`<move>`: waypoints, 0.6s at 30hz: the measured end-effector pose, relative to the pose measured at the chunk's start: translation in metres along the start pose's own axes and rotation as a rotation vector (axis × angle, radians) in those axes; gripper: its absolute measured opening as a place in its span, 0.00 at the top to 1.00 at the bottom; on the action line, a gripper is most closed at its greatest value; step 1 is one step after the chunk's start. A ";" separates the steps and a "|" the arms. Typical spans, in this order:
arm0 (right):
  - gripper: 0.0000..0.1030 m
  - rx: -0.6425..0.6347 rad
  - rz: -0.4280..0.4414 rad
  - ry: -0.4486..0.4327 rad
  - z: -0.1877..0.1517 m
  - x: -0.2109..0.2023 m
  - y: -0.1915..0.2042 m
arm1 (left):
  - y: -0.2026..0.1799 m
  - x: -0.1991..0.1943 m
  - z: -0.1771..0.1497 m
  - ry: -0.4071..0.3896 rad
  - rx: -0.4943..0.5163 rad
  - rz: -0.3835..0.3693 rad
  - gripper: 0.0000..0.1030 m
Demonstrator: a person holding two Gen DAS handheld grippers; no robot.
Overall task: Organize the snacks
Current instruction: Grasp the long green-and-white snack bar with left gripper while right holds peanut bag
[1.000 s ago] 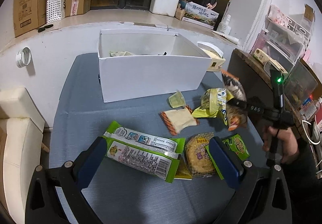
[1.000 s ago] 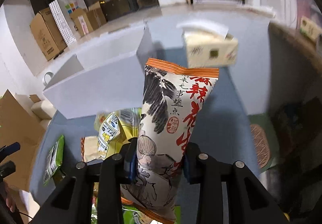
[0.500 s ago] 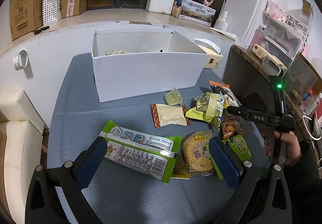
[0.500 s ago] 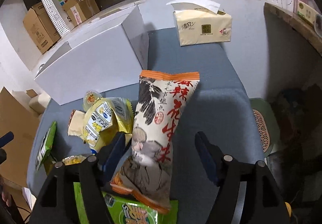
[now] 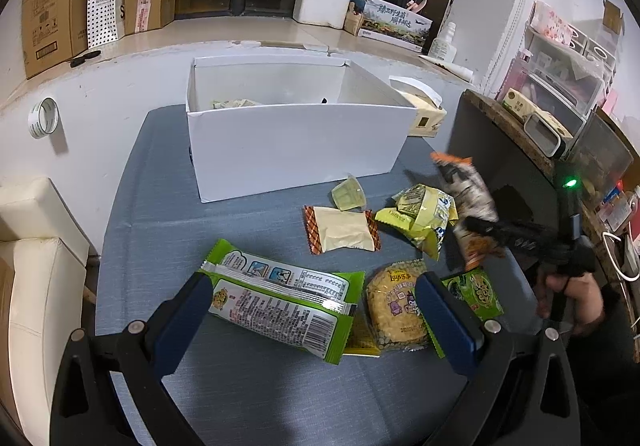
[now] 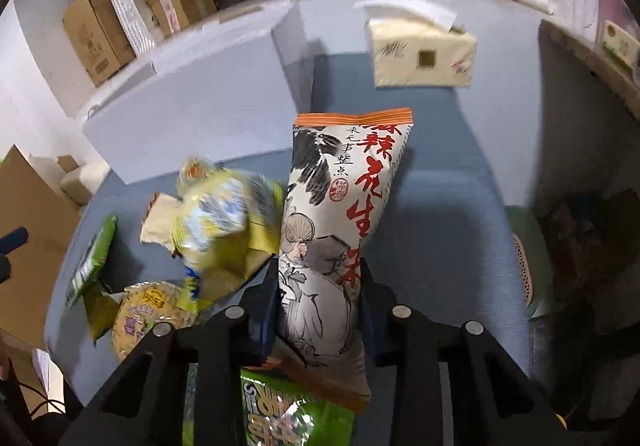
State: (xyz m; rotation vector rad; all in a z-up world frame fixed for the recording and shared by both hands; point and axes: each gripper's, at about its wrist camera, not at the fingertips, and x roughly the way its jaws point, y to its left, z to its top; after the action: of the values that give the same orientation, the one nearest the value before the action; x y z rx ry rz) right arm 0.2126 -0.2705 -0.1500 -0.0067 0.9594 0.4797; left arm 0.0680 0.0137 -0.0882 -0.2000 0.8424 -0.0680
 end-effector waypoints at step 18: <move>0.65 -0.007 0.056 -0.263 -0.012 -0.131 0.004 | 0.034 0.083 0.001 0.256 -0.511 0.271 0.00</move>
State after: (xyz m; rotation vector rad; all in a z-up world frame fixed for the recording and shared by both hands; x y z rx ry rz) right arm 0.1390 -0.3205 -0.0527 0.0757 0.7018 0.5209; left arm 0.1231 0.0358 -0.1551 -0.5629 1.1264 0.3875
